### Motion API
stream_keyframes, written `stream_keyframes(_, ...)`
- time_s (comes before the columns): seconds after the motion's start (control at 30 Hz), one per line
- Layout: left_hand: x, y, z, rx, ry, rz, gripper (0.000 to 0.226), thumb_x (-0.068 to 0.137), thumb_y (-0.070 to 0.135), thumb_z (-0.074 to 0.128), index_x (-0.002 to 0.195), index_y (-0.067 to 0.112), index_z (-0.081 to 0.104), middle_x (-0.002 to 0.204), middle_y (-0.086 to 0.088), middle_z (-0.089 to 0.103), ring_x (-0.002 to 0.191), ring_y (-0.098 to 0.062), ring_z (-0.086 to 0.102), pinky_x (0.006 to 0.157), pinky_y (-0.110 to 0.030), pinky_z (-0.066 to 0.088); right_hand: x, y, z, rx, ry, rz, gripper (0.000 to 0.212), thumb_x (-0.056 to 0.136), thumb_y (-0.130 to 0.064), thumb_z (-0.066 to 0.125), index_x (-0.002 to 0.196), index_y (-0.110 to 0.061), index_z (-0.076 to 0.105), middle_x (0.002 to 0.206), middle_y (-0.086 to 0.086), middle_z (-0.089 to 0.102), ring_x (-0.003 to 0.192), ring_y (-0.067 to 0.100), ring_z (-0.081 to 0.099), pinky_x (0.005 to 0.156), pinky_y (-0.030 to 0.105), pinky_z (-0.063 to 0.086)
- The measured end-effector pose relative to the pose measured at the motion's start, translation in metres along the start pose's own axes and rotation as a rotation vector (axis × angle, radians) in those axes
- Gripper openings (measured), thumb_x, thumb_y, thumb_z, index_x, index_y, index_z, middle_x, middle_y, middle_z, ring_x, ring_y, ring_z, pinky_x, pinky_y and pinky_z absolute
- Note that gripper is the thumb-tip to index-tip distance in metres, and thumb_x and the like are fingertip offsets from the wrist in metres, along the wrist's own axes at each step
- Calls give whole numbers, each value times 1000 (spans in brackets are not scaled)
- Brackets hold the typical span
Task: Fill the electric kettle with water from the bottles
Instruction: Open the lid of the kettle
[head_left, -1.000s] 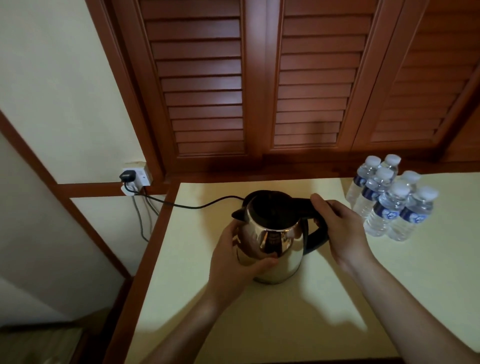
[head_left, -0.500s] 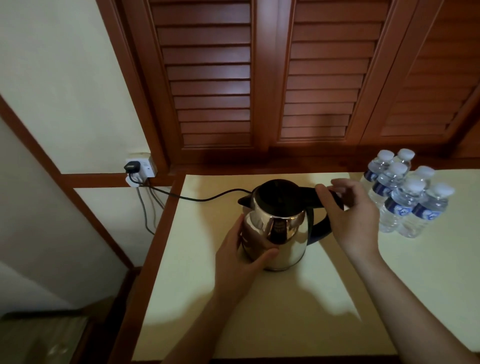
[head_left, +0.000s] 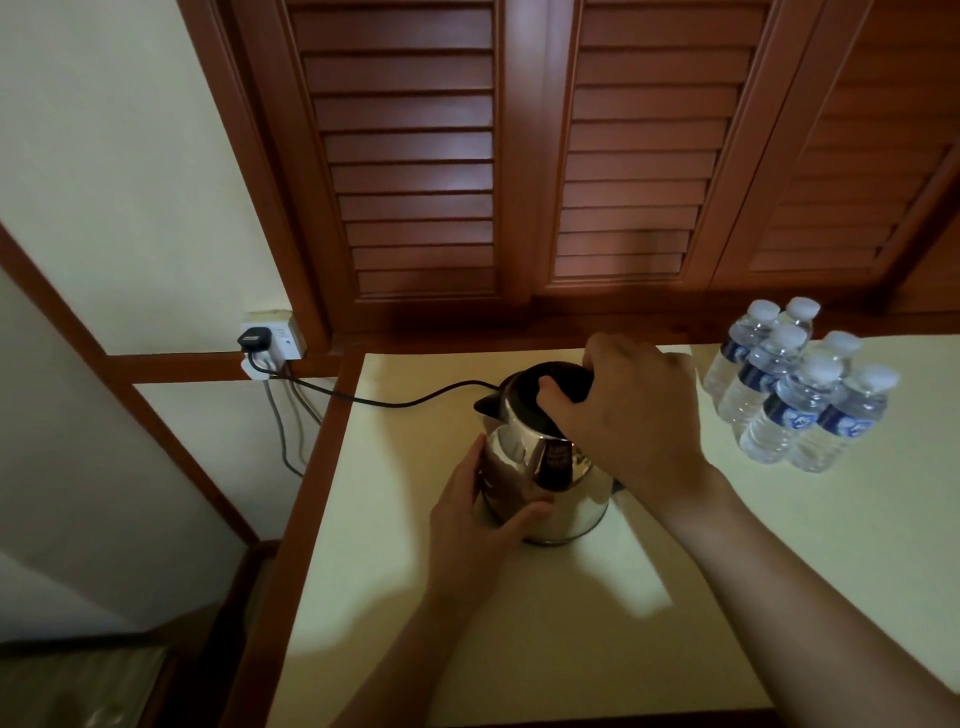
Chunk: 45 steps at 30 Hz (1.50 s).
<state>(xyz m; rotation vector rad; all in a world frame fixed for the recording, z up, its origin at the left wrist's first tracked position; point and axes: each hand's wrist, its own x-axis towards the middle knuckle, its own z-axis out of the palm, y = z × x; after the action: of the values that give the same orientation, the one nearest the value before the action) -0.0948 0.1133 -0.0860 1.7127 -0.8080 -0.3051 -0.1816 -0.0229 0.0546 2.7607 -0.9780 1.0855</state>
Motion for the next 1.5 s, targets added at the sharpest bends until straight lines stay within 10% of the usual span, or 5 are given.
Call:
stream_keyframes(0.43,-2,7,-5,-103,-22,3,84,66,47,88,141,43,49,134,21,62,126,-1,56,104,-32,50,1,34,-20,690,32,404,47,94,-35,53,54,-11,43,50,-6,40,50,5,36,49,25,28)
stream_keyframes(0.63,-2,8,-6,-133,-12,3,79,63,41,91,133,46,54,127,23,65,120,-2,60,99,-33,53,-17,58,-11,955,0,637,60,90,-54,51,91,4,67,96,20,72,98,31,67,99,42,49)
stream_keyframes(0.83,-5,12,-8,-110,-9,18,78,64,43,86,134,48,52,129,25,63,121,2,58,97,-23,51,-26,66,-6,1041,-6,664,53,85,-58,57,90,-9,75,96,9,76,104,27,67,104,53,43)
stream_keyframes(1.2,-32,32,10,31,116,-141,52,77,61,72,123,38,65,120,26,69,117,6,60,99,-23,49,-36,104,-12,838,-146,350,29,100,-34,51,91,-18,74,90,-7,74,80,-12,61,70,4,40)
stream_keyframes(1.5,-96,76,87,-12,452,-316,25,86,31,77,105,30,62,106,13,71,104,-5,64,84,-26,50,-32,219,-49,247,101,-170,14,89,-25,62,85,-18,74,73,-6,63,69,18,56,67,29,37)
